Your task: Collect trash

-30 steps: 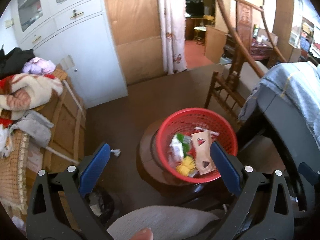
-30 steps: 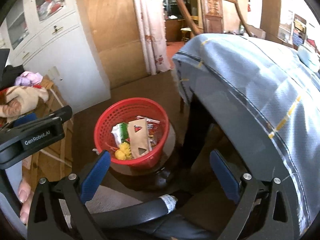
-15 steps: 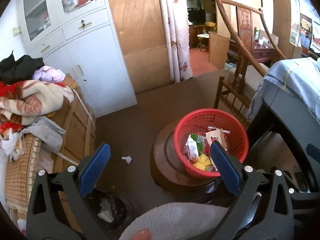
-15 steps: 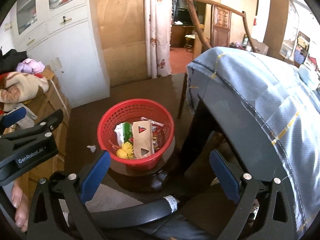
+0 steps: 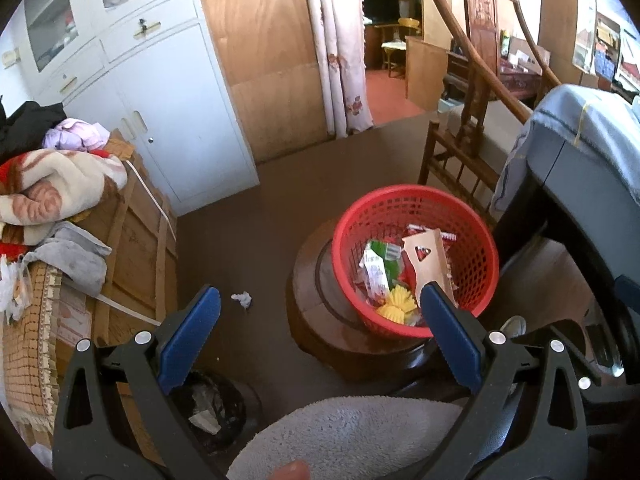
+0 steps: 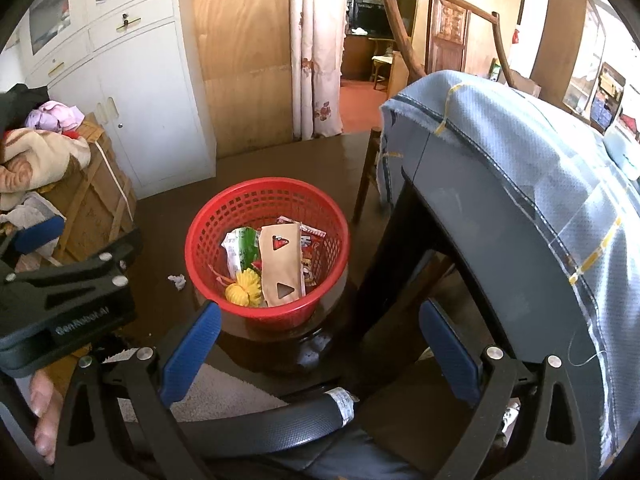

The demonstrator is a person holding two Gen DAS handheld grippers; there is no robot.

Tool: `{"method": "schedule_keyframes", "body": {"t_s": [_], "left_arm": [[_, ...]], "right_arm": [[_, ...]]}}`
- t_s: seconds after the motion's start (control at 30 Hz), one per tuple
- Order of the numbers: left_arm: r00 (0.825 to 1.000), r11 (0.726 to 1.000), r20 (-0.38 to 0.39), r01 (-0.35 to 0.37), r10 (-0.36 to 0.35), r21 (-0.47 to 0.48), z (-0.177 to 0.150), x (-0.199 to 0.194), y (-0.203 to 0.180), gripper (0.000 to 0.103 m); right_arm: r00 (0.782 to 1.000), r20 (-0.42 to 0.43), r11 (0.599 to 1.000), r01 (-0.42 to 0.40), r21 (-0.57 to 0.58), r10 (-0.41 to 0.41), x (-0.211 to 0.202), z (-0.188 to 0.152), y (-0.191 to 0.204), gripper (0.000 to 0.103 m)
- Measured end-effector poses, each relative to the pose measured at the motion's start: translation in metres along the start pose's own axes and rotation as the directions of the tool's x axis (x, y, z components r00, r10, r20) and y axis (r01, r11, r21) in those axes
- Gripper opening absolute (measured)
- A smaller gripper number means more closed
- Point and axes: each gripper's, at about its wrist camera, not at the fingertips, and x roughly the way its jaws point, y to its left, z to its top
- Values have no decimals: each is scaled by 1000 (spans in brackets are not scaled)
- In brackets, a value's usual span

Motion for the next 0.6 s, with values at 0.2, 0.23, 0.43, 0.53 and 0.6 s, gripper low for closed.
{"method": "schedule_keyframes", "body": {"t_s": [0.2,0.23,0.43,0.53,0.6], "left_arm": [[1000,1000,-8,1,-1,-2,0,3,2,96],[1000,1000,-6,1,-1,-1,0,3,1,96],[1000,1000,4,1,-1,4,-2,0,-3,96],[1000,1000,3,4,-4,2,-3,-2,-3,96],[1000,1000,3,6,-6,4,-3,-3,-3,96]], "right_arm": [[1000,-5,1000,-9,2,9,0,-1,-2,97],[1000,-5,1000,-10,1,10,0,-1,-2,97],[1000,7,1000,-5,-1,5,-4,-1,-2,97],[1000,8,1000,-4,-2,4,-4,-1,-2,97],[1000,8,1000,-4,-2,4,-5,-1,-2,97]]}}
